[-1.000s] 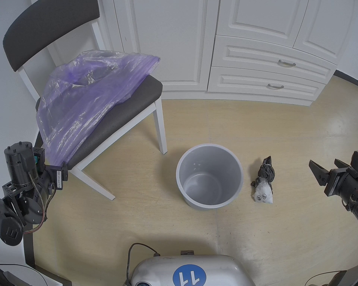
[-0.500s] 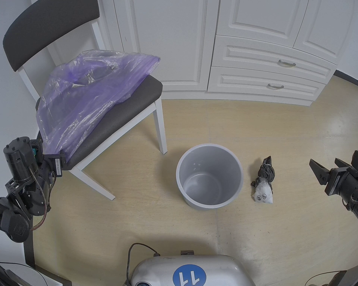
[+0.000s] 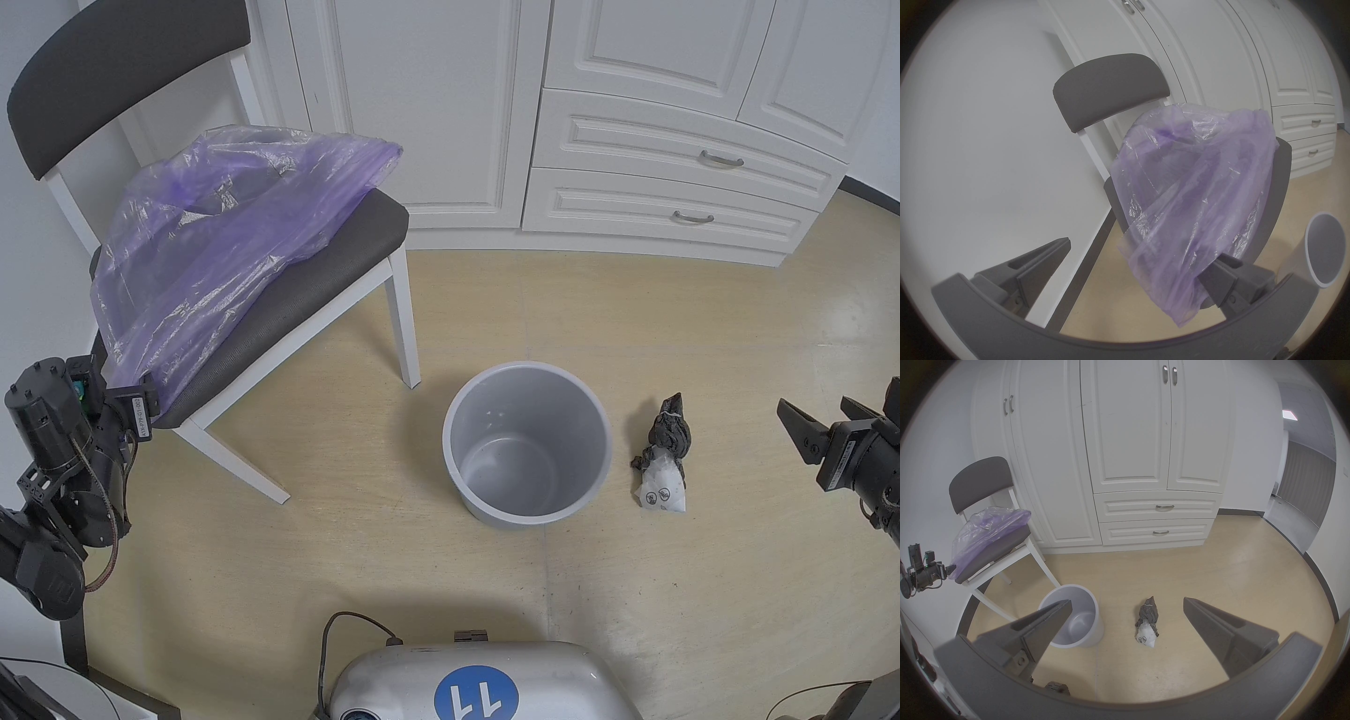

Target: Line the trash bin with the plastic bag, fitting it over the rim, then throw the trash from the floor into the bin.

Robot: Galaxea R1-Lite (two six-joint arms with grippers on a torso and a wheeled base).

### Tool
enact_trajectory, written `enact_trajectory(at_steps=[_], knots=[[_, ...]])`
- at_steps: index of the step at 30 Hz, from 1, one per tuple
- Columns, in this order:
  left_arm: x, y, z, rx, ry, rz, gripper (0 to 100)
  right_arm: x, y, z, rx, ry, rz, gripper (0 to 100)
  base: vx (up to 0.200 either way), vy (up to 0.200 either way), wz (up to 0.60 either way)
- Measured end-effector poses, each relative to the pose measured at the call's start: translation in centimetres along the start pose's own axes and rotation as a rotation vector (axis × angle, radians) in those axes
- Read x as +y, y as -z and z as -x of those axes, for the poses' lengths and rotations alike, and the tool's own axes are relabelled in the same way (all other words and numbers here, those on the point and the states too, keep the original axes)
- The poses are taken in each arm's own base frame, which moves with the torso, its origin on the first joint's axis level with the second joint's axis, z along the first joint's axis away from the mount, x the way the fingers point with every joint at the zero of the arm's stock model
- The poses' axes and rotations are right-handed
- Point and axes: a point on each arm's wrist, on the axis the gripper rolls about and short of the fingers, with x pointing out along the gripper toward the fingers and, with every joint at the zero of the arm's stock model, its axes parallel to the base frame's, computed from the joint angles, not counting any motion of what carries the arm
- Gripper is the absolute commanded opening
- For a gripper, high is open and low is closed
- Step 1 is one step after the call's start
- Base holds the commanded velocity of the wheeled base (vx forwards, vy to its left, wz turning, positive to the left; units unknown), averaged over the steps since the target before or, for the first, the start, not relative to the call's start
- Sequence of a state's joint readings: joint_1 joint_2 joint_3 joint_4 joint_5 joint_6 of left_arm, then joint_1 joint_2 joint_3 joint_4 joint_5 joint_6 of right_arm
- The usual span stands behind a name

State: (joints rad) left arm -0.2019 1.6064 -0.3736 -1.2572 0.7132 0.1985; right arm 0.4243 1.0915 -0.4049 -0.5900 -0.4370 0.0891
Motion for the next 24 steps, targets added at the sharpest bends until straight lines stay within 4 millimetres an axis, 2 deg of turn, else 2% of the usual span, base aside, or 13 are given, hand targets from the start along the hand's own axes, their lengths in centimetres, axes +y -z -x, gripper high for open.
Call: enact_trajectory(at_steps=[3, 4, 24], knots=[[0.0, 0.0, -0.1, -0.012, -0.005, 0.01, 100, 0.0, 0.0, 0.0, 0.0, -0.001, 0.0, 100, 0.0, 0.0, 0.0], [0.0, 0.0, -0.2, -0.016, -0.006, 0.012, 0, 0.0, 0.0, 0.0, 0.0, -0.001, 0.0, 100, 0.0, 0.0, 0.0], [-0.3, 0.4, 0.8, -0.032, 0.031, -0.017, 0, -0.1, 0.1, 0.2, -0.001, 0.0, 0.001, 100, 0.0, 0.0, 0.0]])
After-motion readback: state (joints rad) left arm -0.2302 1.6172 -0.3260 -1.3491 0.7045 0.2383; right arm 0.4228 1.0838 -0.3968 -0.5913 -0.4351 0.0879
